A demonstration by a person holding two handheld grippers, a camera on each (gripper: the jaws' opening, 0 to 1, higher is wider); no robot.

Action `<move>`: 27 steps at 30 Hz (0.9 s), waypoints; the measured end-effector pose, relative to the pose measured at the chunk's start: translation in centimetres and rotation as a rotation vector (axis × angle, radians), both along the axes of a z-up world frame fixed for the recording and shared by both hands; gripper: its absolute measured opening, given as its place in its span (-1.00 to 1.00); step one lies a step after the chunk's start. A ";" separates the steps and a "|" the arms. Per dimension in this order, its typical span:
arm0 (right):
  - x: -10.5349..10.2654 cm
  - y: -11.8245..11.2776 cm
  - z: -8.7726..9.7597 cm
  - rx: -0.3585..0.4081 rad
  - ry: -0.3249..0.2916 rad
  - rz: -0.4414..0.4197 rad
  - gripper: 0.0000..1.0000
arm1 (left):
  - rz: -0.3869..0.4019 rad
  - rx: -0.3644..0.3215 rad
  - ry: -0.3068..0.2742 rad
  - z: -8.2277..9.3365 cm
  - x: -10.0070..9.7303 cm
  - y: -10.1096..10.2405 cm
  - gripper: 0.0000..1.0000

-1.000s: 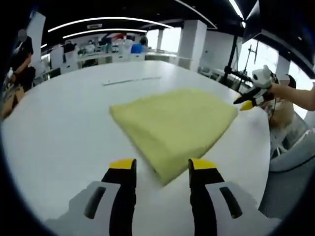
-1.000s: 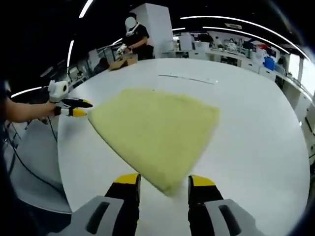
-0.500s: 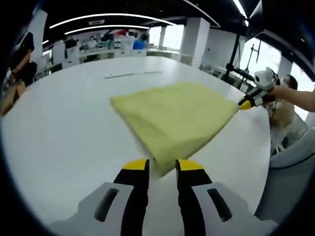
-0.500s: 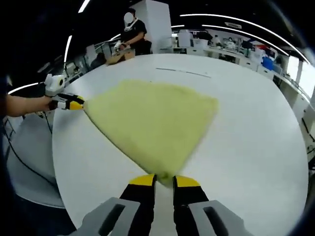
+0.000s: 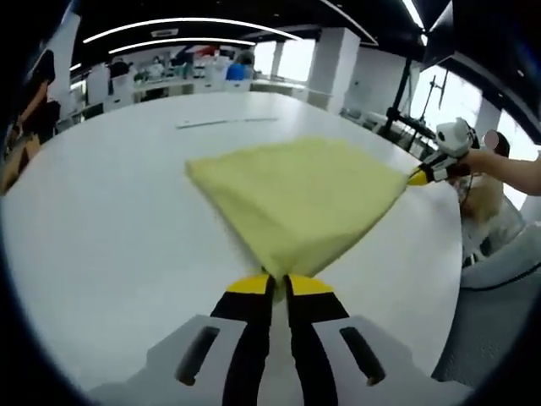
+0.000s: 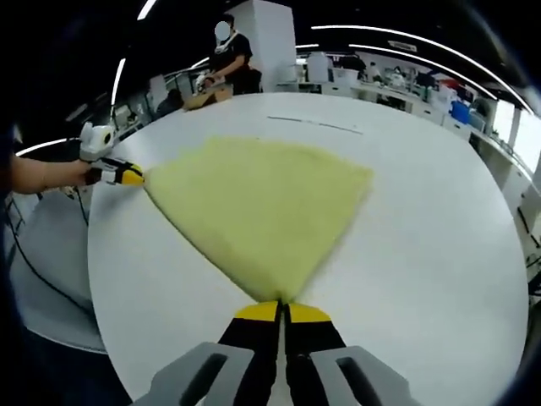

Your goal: Fold the garment on the visible template until the final outline fits inside the template.

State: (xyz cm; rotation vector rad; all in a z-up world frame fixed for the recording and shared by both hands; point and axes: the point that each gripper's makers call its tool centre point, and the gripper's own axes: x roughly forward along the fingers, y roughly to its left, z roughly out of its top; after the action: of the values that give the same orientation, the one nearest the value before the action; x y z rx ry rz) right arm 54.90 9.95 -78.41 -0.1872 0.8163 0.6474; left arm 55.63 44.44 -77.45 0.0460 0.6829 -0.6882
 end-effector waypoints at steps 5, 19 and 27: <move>-0.1 -0.1 0.3 -0.019 -0.014 0.042 -1.00 | 0.010 -0.021 0.011 0.0 0.0 0.0 -1.00; -1.1 -0.2 0.0 -0.058 -0.001 0.115 -1.00 | 0.021 -0.050 0.037 -0.1 -0.6 0.0 -1.00; -1.9 -0.5 -0.2 -0.075 0.009 0.122 -1.00 | 0.017 -0.063 0.038 -0.1 -1.5 -0.3 -1.00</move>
State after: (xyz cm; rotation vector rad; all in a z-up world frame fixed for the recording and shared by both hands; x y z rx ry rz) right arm 53.05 9.41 -78.64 -0.3045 0.8431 0.7327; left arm 54.11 44.09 -77.56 -0.0308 0.6968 -0.6950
